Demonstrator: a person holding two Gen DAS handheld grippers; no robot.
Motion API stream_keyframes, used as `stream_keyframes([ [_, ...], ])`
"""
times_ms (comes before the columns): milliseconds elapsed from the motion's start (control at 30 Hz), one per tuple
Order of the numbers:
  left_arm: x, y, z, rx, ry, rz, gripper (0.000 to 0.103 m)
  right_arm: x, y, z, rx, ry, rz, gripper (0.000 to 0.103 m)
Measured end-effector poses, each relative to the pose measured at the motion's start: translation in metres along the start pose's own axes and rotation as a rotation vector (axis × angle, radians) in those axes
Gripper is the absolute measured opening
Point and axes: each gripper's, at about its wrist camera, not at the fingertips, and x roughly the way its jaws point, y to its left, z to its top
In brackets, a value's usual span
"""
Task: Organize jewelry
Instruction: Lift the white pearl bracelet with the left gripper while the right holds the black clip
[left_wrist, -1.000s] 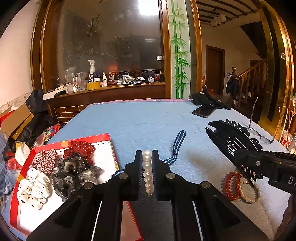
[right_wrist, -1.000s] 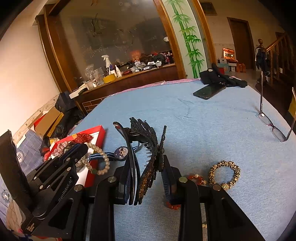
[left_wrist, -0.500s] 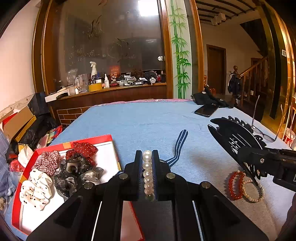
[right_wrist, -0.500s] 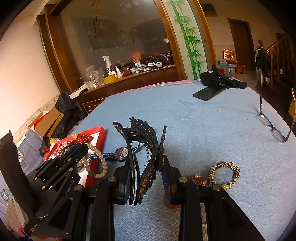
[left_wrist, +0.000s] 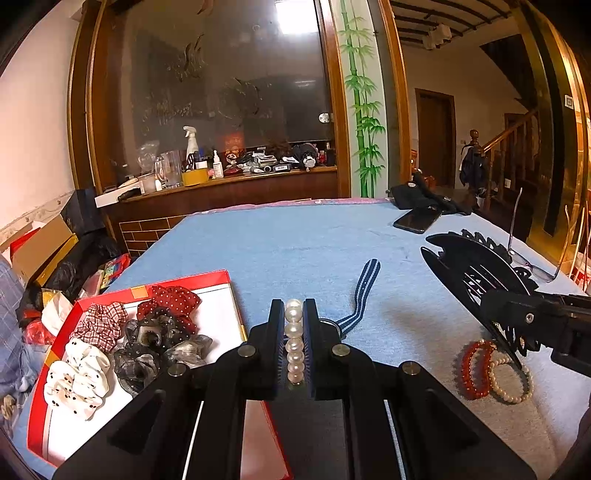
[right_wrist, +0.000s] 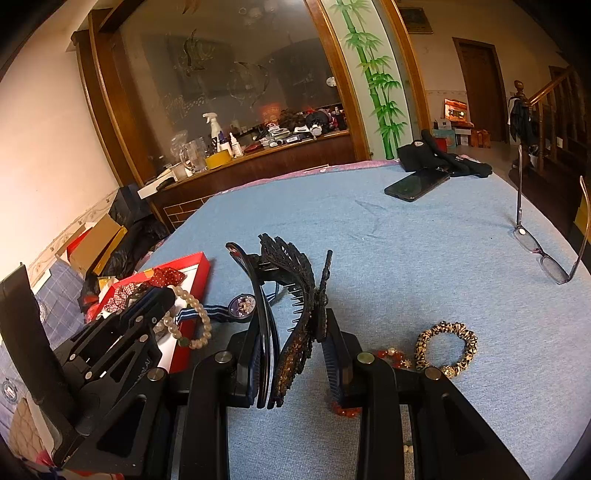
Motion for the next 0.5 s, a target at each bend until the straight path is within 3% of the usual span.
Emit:
stream_keyframes([
  [500,-0.0038,0.0015,0.0004,-0.001,-0.006,0.009,0.009,-0.0008,-0.0034,0.0009,0.005,-0.003,-0.016,0.031],
])
